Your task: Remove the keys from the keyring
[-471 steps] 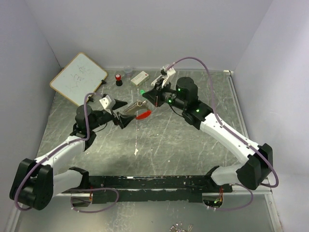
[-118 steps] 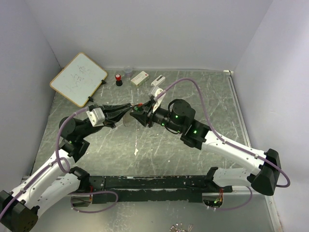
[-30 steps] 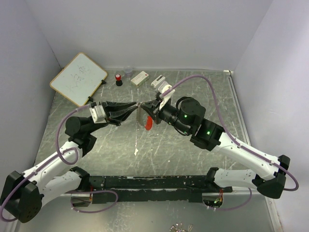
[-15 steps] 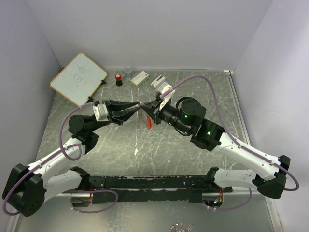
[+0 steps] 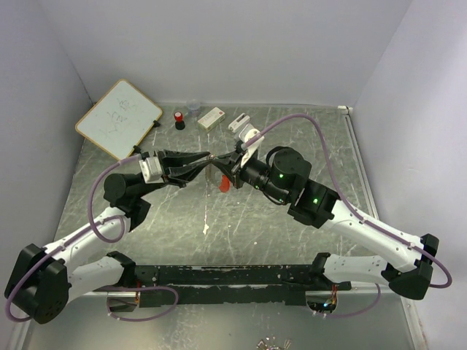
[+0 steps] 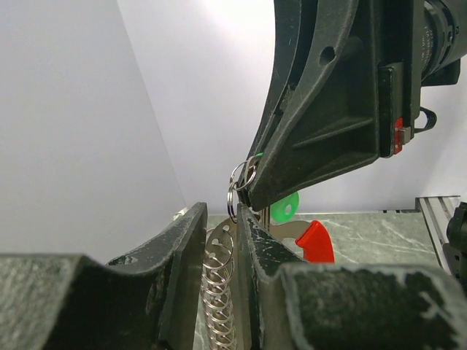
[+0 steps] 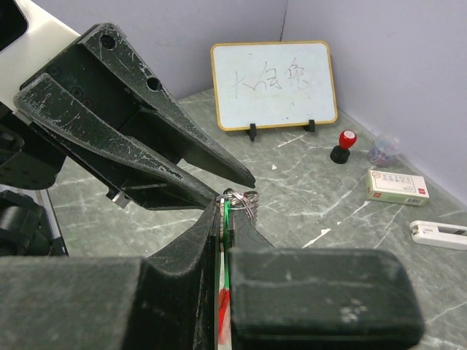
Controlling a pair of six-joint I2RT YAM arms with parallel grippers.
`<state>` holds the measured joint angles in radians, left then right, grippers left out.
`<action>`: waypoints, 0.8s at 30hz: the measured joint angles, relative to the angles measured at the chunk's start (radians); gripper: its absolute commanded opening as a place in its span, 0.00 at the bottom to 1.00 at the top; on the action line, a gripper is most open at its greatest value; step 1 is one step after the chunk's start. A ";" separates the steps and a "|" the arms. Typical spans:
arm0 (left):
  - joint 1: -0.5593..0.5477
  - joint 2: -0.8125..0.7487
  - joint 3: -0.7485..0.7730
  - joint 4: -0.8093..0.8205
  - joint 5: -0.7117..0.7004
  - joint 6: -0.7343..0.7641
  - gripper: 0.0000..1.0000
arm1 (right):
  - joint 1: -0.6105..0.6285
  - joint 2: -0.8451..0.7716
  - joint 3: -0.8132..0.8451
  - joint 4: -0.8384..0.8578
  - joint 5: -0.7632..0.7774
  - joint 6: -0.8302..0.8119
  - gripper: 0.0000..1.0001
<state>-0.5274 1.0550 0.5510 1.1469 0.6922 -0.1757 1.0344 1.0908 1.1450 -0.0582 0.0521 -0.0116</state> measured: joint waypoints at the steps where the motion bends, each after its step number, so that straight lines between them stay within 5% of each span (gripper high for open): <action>1: 0.000 0.003 0.000 0.006 0.000 -0.002 0.32 | 0.000 0.000 0.000 0.000 0.000 0.000 0.00; 15: 0.000 0.053 0.023 0.062 0.006 -0.039 0.24 | 0.002 0.000 0.000 0.001 -0.015 0.008 0.00; 20: 0.000 0.062 0.033 0.072 0.014 -0.048 0.07 | 0.005 0.003 0.000 0.005 -0.017 0.011 0.00; 24: 0.000 0.071 0.033 0.096 0.016 -0.058 0.07 | 0.005 0.004 0.000 0.008 -0.016 0.011 0.00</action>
<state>-0.5274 1.1255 0.5838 1.2427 0.7086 -0.2337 1.0393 1.0946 1.1450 -0.0498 0.0357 -0.0002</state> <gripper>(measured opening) 0.080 0.025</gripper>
